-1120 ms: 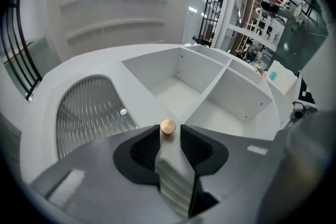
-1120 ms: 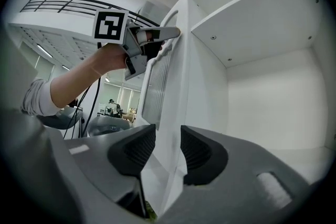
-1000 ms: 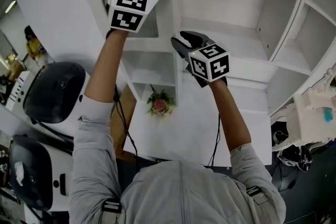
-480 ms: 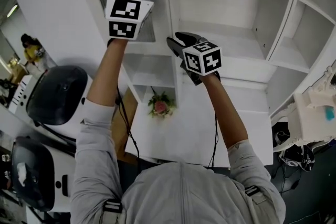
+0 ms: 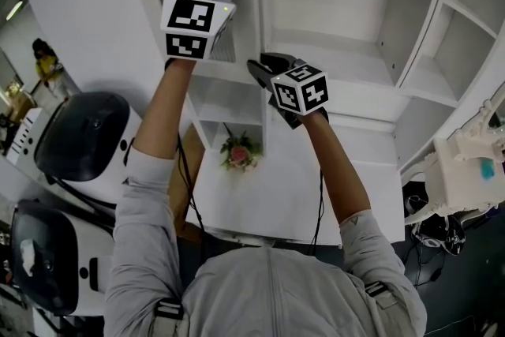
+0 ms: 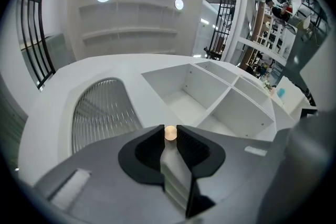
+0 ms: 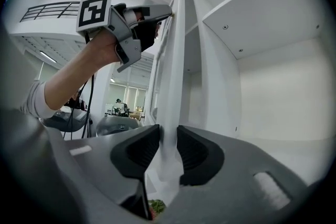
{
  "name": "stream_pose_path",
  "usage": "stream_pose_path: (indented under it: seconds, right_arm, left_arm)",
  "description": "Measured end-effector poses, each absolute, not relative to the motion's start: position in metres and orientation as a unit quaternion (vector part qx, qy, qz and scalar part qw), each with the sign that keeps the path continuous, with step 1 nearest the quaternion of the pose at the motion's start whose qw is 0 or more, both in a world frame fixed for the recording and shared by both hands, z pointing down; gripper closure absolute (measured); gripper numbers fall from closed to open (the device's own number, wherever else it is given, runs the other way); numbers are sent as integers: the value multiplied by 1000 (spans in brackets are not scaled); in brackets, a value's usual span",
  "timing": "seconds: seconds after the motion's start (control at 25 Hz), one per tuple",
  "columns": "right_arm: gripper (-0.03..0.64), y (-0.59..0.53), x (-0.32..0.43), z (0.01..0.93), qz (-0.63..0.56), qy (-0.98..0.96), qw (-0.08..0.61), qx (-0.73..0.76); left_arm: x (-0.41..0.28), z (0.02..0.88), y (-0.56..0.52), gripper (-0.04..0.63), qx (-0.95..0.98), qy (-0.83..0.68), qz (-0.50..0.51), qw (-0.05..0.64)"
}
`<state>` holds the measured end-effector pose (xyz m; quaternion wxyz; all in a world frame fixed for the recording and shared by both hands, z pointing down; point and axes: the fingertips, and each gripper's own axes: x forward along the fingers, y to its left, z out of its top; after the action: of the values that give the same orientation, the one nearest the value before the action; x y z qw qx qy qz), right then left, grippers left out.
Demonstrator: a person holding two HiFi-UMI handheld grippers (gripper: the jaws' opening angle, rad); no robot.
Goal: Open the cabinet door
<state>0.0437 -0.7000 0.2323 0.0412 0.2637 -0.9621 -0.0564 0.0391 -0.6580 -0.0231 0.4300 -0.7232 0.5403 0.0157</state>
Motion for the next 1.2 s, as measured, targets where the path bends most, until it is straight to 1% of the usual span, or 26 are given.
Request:
stream_pose_path:
  seconds: [0.28, 0.44, 0.72, 0.96, 1.2]
  right_arm:
    - [534, -654, 33, 237, -38, -962, 37, 267]
    - [538, -622, 20, 239, -42, -955, 46, 289]
    - [548, -570, -5, 244, -32, -946, 34, 319]
    - [542, -527, -44, 245, -35, -941, 44, 332]
    - [532, -501, -91, 245, -36, -940, 37, 338]
  left_arm:
    - [22, -17, -617, 503, -754, 513, 37, 410]
    - [6, -15, -586, 500, -760, 502, 50, 410]
    - [-23, -10, -541, 494, -776, 478, 56, 408]
    - [-65, -10, -503, 488, -784, 468, 75, 401]
    - [-112, -10, -481, 483, -795, 451, 81, 397]
